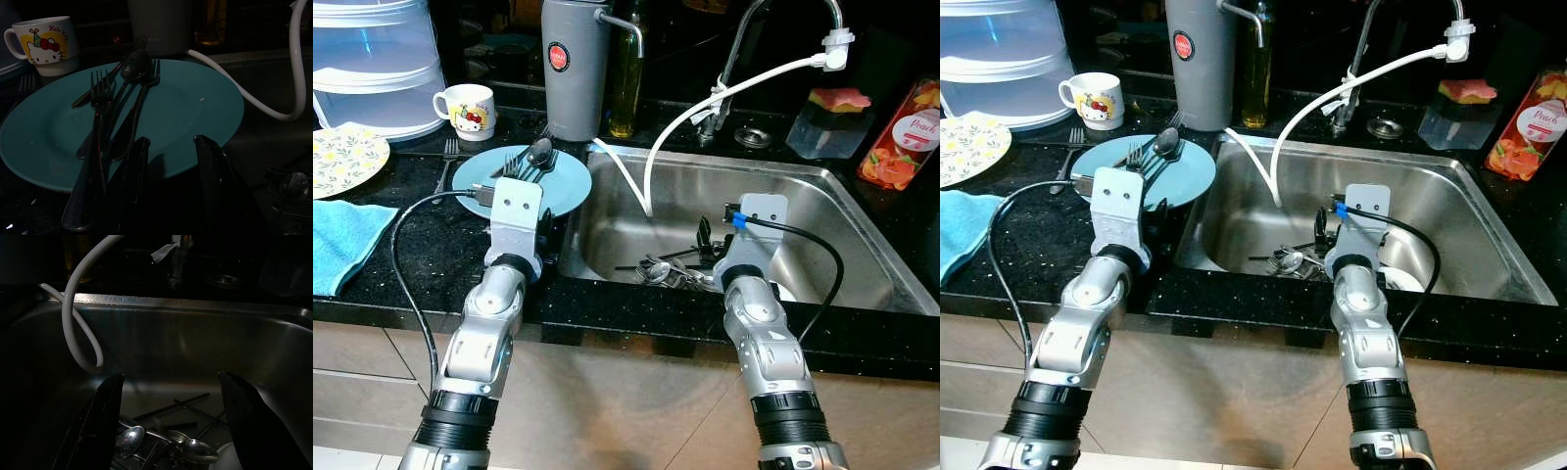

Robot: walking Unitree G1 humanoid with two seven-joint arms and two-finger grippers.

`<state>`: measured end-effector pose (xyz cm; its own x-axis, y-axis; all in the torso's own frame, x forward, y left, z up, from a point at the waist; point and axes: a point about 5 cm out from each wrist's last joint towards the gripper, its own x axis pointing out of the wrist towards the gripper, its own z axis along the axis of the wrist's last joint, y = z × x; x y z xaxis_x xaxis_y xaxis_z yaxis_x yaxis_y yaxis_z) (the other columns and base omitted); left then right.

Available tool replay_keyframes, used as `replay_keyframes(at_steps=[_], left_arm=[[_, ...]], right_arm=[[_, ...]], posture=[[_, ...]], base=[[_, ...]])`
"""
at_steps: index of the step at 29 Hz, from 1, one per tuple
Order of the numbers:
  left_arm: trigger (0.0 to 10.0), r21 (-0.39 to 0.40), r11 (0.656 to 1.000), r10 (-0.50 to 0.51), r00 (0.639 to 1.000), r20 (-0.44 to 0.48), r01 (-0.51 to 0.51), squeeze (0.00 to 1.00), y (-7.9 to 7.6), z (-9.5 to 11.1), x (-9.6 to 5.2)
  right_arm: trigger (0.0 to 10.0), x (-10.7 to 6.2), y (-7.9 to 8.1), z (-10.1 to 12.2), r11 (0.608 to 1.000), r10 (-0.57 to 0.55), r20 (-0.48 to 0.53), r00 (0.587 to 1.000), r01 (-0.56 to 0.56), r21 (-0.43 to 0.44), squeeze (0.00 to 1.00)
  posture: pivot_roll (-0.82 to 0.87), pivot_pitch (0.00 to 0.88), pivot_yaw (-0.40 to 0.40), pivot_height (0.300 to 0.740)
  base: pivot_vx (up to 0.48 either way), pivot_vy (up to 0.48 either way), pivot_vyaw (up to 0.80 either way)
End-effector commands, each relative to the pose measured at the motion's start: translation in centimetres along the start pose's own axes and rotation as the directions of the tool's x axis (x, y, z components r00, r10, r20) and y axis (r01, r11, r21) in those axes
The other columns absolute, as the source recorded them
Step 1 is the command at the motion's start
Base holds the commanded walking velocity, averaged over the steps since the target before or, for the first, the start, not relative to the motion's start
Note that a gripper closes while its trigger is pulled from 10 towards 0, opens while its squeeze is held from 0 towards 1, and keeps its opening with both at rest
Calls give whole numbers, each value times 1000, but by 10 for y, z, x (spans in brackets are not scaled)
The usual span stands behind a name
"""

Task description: Kitchen organization

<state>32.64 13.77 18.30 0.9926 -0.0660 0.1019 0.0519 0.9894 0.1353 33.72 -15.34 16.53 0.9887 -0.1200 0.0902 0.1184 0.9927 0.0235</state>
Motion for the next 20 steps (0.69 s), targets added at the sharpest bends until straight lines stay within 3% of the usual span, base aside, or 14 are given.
replay_keyframes(at_steps=[1,20], left_arm=[[10000,-4,1000,-11,1000,5,11,0,-5,1,-1],[10000,23,1000,-13,1000,19,12,0,-6,2,-2]], right_arm=[[10000,1,-3,-1,1000,-9,-14,1000,9,3,0],[10000,-1,-4,-2,1000,-14,-13,1000,14,3,0]], posture=[[222,0,-76,740],[216,0,-75,740]], base=[[0,0,0],[0,0,0]])
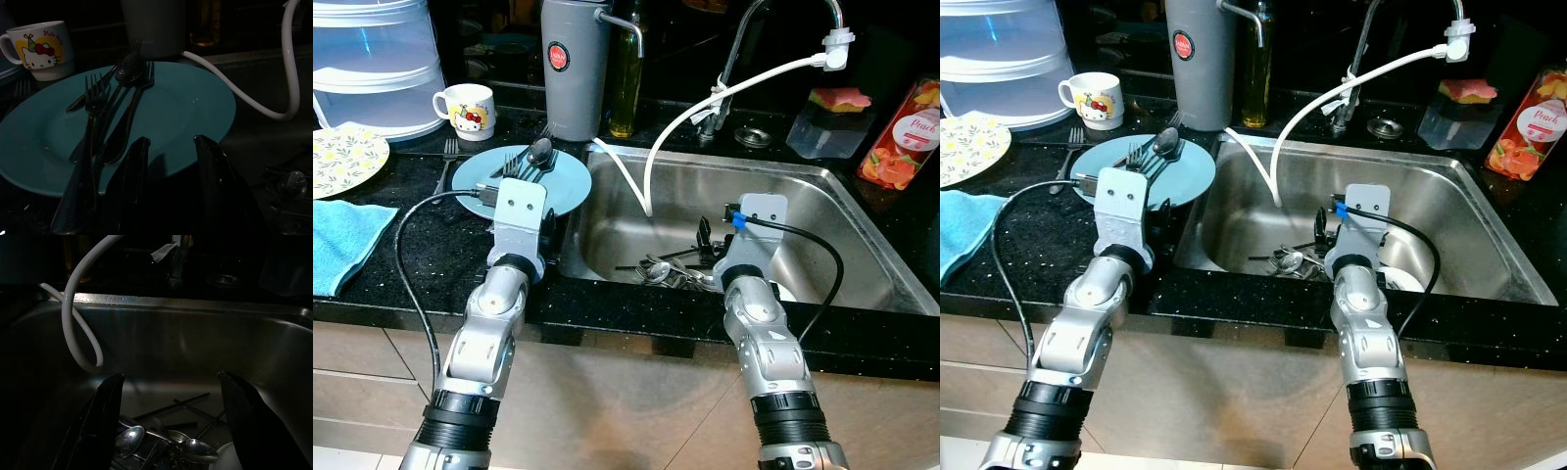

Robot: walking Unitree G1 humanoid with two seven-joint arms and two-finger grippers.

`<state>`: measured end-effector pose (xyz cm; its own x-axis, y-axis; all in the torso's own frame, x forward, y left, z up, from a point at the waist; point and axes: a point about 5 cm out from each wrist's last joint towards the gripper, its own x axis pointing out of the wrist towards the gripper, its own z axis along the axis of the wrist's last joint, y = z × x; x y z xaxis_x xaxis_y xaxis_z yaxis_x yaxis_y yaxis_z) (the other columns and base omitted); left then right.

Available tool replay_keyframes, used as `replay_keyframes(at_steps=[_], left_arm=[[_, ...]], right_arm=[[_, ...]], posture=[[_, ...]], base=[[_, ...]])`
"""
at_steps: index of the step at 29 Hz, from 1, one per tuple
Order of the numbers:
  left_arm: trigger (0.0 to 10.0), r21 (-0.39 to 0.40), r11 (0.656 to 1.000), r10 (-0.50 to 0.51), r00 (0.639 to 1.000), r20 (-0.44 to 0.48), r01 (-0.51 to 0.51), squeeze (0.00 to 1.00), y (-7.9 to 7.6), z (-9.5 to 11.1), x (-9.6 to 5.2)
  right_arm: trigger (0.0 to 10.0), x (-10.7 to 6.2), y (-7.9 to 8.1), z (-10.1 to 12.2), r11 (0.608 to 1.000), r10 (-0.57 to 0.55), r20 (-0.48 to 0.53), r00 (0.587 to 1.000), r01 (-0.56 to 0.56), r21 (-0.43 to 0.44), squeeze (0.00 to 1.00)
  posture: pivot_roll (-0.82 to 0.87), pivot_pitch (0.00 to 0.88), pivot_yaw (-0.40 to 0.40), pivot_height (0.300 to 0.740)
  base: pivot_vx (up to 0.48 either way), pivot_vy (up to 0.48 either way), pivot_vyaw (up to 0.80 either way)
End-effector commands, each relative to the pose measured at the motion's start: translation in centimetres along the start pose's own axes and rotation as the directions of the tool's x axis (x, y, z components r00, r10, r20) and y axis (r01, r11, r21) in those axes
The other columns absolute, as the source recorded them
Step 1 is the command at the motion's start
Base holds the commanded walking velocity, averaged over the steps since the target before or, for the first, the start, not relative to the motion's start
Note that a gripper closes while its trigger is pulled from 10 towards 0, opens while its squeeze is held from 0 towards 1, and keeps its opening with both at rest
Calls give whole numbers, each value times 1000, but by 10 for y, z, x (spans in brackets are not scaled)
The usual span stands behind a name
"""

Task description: Kitchen organization

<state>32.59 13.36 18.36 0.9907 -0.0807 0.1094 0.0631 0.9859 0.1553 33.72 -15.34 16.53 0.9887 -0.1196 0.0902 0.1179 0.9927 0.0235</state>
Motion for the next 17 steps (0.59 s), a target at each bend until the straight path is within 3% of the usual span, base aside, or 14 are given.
replay_keyframes(at_steps=[1,9,12,17], left_arm=[[10000,6,1000,1,1000,9,-1,0,-2,1,-1],[10000,37,999,30,998,47,-32,0,3,13,5],[10000,27,993,116,992,-40,-115,0,14,12,12],[10000,27,987,161,986,-38,-160,0,23,20,19]], right_arm=[[10000,0,-4,-2,1000,-16,-13,1000,16,3,0],[10000,0,-6,0,1000,-24,-5,1000,24,5,0],[10000,0,-6,0,1000,-22,-7,1000,22,4,0],[10000,1,-5,0,1000,-20,-8,1000,20,5,0]], posture=[[214,0,-74,740],[214,0,-77,740],[215,1,-81,740],[221,0,-83,740]], base=[[0,0,0],[0,0,0],[0,0,0],[0,0,0]])
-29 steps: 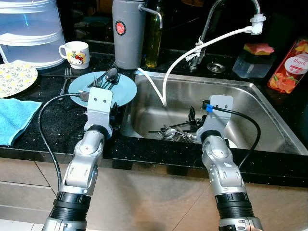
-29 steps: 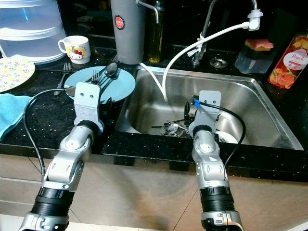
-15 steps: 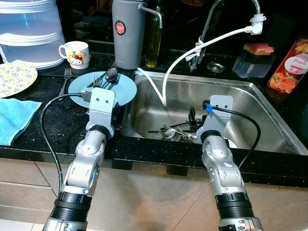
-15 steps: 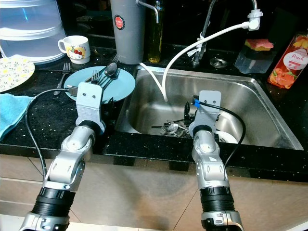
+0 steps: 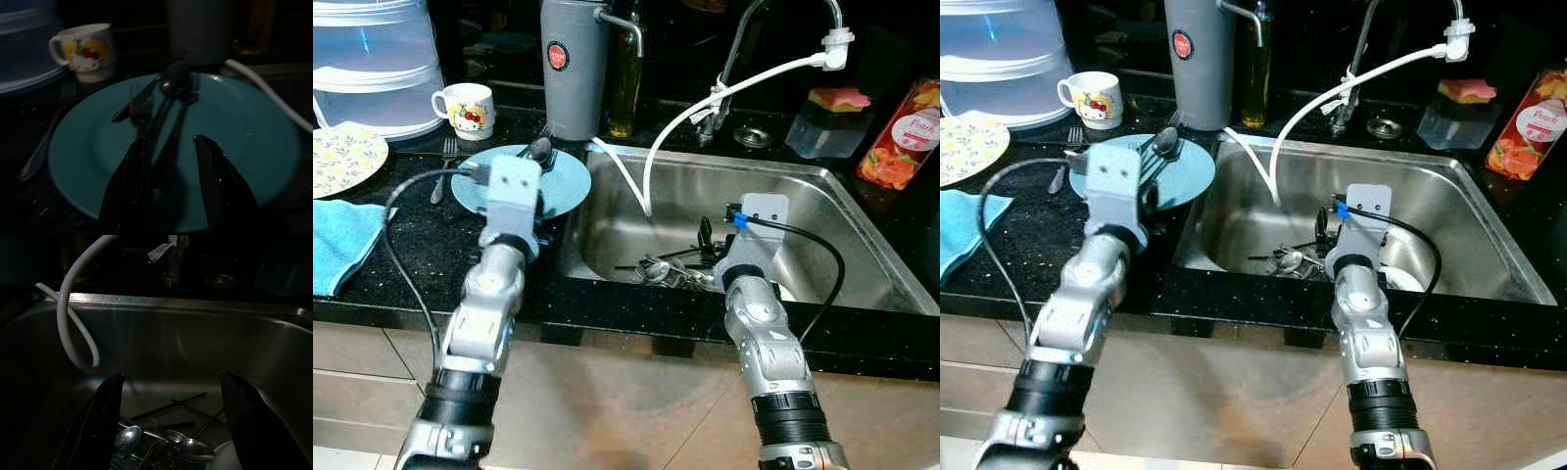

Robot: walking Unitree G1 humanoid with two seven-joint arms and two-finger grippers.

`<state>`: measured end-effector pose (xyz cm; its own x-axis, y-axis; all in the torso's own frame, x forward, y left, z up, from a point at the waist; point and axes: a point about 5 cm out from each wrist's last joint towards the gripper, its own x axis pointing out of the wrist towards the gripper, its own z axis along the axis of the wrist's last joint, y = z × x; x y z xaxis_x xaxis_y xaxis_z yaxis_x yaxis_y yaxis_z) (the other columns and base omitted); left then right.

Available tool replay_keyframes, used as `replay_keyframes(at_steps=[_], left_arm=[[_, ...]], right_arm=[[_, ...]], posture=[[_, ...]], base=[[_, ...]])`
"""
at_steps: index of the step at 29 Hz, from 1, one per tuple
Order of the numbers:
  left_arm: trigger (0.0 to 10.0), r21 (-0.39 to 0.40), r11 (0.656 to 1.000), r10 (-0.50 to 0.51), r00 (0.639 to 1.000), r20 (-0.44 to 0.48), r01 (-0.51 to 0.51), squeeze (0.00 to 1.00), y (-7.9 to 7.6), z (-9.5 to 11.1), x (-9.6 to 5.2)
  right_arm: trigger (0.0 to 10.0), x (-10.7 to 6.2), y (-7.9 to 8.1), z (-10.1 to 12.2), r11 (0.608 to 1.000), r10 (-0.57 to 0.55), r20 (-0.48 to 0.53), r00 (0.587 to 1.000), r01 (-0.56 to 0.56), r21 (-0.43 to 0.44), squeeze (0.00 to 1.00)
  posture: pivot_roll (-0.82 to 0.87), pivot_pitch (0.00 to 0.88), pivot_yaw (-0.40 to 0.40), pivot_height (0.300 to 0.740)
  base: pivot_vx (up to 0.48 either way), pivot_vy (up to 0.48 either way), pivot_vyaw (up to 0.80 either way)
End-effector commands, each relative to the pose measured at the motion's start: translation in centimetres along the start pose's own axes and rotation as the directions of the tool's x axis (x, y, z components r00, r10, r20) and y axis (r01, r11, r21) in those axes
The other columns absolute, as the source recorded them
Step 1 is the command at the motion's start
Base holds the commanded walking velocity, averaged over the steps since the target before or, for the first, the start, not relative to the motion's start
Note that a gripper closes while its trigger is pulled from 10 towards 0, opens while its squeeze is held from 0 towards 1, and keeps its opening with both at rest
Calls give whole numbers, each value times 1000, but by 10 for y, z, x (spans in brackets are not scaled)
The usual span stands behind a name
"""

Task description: Kitchen organization

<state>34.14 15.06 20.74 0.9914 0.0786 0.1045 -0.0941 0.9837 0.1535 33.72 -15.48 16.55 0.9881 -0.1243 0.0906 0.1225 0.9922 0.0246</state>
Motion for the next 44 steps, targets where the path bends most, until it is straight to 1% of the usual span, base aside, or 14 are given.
replay_keyframes(at_steps=[1,7,9,10,12,13,16,19,20,23,34,40,43,44], left_arm=[[10000,12,1000,5,1000,0,-5,0,3,4,4],[10000,6,1000,18,1000,16,-18,0,5,10,6],[10000,-80,995,57,997,-48,-61,0,8,9,8],[10000,-80,995,57,997,-48,-61,0,8,9,8],[10000,-163,982,79,991,-109,-96,0,10,8,10],[10000,-163,982,79,991,-109,-96,0,10,8,10],[10000,-217,971,77,990,-116,-100,0,8,17,14],[10000,-153,986,54,997,-54,-62,0,2,23,13],[10000,-153,986,54,997,-54,-62,0,2,23,13],[10000,-76,997,21,1000,-3,-21,0,-6,25,7],[10000,-73,997,0,1000,-19,-1,0,-11,22,3],[10000,-30,999,-21,1000,1,21,0,-13,17,0],[10000,34,999,-42,999,35,41,0,-15,14,-5],[10000,36,998,-44,998,34,43,0,-16,13,-6]], right_arm=[[10000,1,-3,0,1000,-14,-7,1000,14,5,0],[10000,1,-2,0,1000,-11,-9,1000,11,7,0],[10000,0,-3,-1,1000,-13,-11,1000,13,6,0],[10000,0,-3,-1,1000,-13,-11,1000,13,6,0],[10000,0,-4,0,1000,-15,-10,1000,15,6,0],[10000,0,-4,0,1000,-15,-10,1000,15,6,0],[10000,0,-4,0,1000,-19,-10,1000,19,6,0],[10000,0,-3,0,1000,-17,-10,1000,17,5,0],[10000,0,-3,0,1000,-17,-10,1000,17,5,0],[10000,-1,-3,0,1000,-16,-11,1000,17,7,0],[10000,-1,-2,-1,1000,-12,-15,1000,12,6,0],[10000,-1,-1,-1,1000,-10,-12,1000,10,6,0],[10000,-1,-2,-1,1000,-13,-9,1000,13,6,0],[10000,-1,-2,-1,1000,-13,-9,1000,13,6,0]], posture=[[221,3,-84,740],[221,6,-85,740],[219,7,-83,740],[219,7,-83,740],[217,7,-82,740],[217,7,-82,740],[215,8,-83,740],[214,10,-83,740],[214,10,-83,740],[214,12,-85,740],[215,16,-83,740],[213,5,-77,740],[213,0,-75,740],[213,0,-75,740]], base=[[0,0,0],[0,0,0],[0,0,0],[0,0,0],[0,0,0],[0,0,0],[0,0,0],[0,0,0],[0,0,0],[0,0,0],[0,0,0],[0,0,0],[0,0,0],[0,0,0]])
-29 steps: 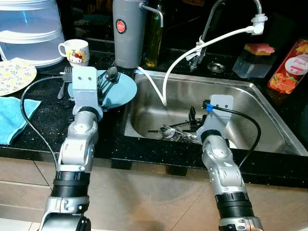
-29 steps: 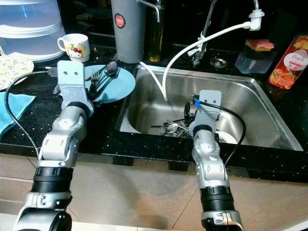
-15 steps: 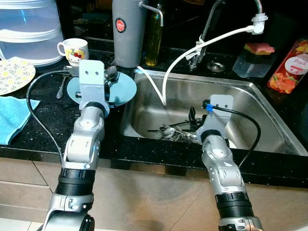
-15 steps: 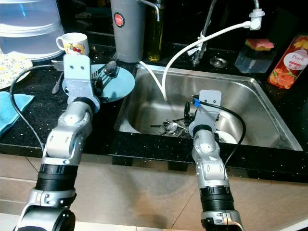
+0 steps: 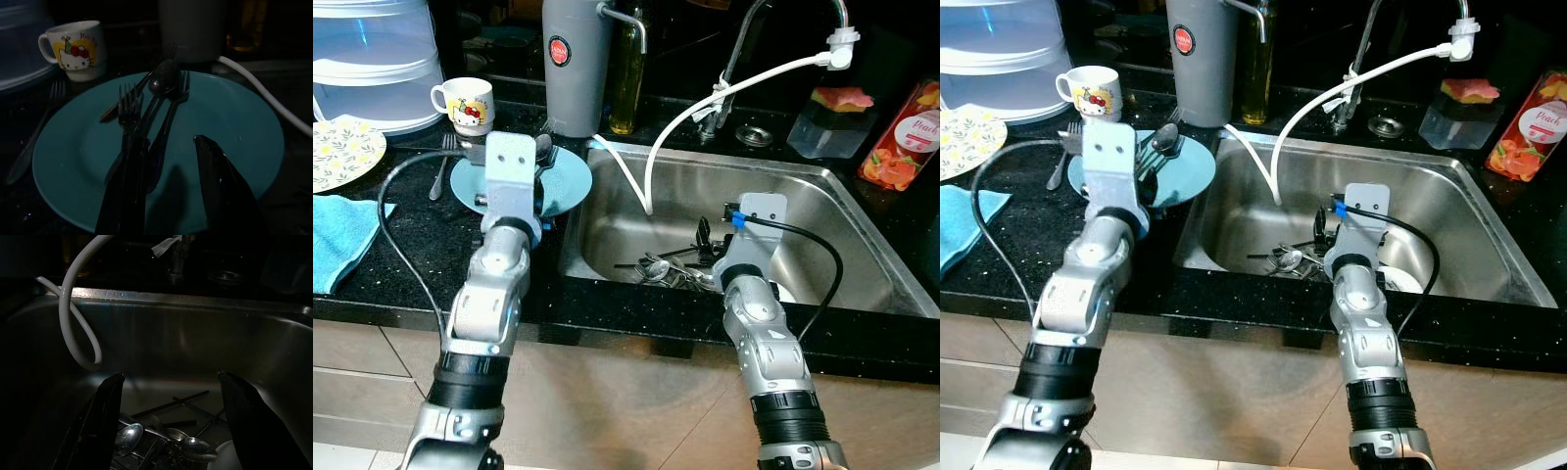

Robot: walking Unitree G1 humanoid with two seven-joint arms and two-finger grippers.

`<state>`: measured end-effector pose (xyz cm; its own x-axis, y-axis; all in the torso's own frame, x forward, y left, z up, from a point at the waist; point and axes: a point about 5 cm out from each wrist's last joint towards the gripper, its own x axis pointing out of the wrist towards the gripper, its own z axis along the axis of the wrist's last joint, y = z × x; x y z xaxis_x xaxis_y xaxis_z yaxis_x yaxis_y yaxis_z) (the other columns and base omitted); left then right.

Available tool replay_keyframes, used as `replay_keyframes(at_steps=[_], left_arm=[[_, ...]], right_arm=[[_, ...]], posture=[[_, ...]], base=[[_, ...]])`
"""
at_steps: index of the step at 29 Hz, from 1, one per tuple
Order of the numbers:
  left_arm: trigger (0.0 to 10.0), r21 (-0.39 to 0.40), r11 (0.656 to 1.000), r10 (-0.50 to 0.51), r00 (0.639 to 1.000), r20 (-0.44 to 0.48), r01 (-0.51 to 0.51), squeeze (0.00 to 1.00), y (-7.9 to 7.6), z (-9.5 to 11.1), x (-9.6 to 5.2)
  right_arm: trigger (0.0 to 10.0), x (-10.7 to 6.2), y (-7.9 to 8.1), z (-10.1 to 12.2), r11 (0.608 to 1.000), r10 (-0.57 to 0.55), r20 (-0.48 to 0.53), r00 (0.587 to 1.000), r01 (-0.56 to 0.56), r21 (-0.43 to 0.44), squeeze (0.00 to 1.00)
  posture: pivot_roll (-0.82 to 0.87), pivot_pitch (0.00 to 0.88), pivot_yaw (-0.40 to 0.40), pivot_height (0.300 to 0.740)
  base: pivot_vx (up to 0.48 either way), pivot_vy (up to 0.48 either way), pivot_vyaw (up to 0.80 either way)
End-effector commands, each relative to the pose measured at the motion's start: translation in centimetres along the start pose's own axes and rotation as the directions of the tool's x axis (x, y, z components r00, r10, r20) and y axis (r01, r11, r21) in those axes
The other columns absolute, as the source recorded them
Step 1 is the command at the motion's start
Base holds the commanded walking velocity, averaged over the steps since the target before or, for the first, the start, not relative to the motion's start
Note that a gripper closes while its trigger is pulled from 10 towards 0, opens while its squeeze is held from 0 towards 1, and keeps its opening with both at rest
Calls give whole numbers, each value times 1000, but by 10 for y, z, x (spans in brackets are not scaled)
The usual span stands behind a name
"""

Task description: Kitchen organization

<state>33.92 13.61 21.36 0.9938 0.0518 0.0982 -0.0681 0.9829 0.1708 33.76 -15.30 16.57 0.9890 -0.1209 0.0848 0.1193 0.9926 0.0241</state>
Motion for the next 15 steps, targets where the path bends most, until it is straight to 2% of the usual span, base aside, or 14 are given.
replay_keyframes(at_steps=[1,15], left_arm=[[10000,25,1000,-19,999,36,18,0,-3,4,-3],[10000,37,999,-37,998,55,35,0,-6,5,-4]], right_arm=[[10000,-1,-3,-1,1000,-16,-4,1000,16,6,0],[10000,-1,-3,-1,1000,-17,-2,1000,17,7,0]], posture=[[215,0,-74,740],[215,0,-69,740]], base=[[0,0,0],[0,0,0]])
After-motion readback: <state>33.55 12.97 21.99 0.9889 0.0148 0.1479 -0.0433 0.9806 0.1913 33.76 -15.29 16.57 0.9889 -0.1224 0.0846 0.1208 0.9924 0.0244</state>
